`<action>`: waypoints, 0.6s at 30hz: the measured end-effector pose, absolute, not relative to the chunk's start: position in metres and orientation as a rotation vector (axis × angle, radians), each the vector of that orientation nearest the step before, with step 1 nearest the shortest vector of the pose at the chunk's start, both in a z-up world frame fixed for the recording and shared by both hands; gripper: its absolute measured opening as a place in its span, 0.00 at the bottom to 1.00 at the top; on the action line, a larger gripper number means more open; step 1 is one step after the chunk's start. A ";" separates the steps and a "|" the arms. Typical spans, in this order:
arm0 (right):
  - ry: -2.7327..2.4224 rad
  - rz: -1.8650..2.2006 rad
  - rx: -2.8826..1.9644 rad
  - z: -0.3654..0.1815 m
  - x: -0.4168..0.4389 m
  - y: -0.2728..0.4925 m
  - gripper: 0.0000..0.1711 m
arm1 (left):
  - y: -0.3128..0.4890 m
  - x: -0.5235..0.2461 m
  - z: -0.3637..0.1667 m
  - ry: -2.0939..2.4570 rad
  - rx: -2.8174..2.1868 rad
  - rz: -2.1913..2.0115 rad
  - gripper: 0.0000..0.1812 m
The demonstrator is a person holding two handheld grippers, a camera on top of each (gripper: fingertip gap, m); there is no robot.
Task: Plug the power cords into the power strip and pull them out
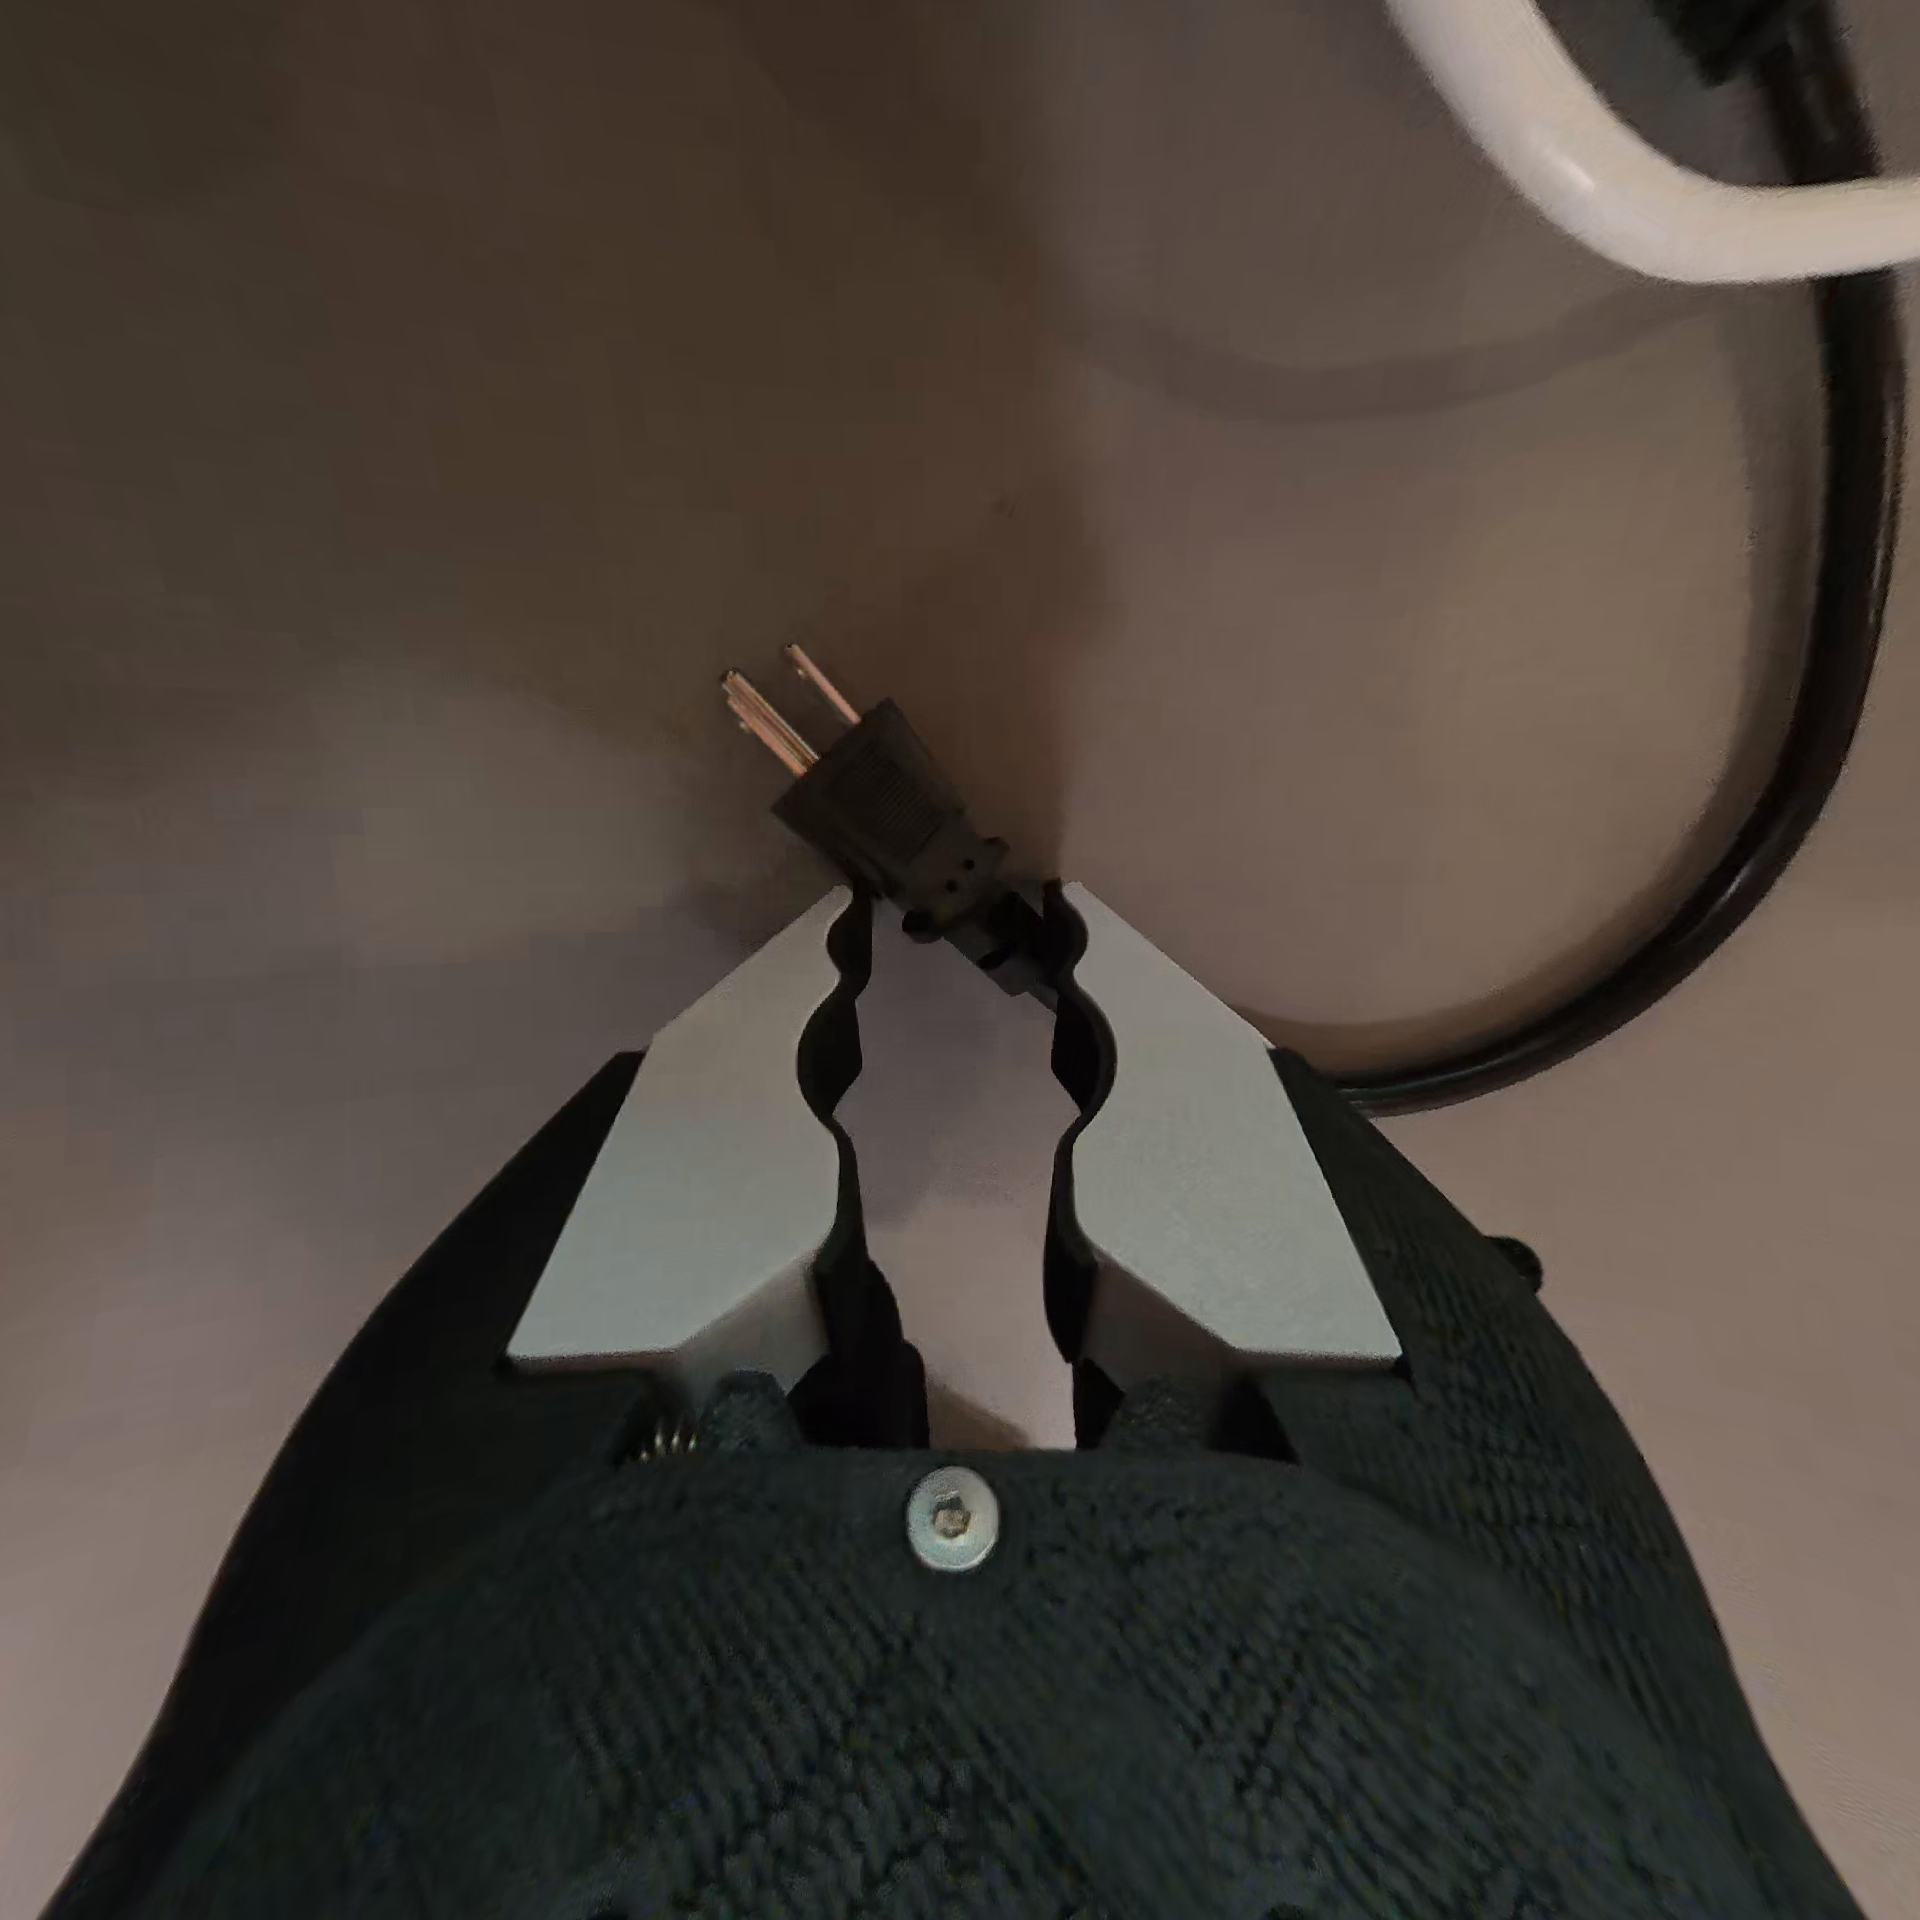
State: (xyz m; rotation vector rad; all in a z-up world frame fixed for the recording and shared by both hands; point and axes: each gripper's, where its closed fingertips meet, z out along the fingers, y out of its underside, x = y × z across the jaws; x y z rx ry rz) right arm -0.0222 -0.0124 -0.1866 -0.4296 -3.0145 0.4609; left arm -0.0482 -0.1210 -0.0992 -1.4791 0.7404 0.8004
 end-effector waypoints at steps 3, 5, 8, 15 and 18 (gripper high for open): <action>-2.898 0.548 -0.683 -0.186 -0.019 -0.022 0.19 | -0.121 -0.048 -0.099 0.732 -1.480 0.774 0.24; -2.807 0.548 -0.861 -0.186 -0.015 -0.026 0.18 | -0.121 -0.047 -0.100 0.737 -1.485 0.756 0.24; -2.743 0.595 -0.867 -0.184 -0.002 -0.046 0.16 | -0.122 -0.045 -0.097 0.715 -1.480 0.681 0.24; -2.769 0.851 -0.533 -0.174 0.010 -0.062 0.35 | -0.127 -0.048 -0.087 0.609 -1.471 0.496 0.24; -2.871 0.858 -0.498 -0.186 0.009 -0.063 0.34 | -0.127 -0.047 -0.089 0.614 -1.484 0.454 0.24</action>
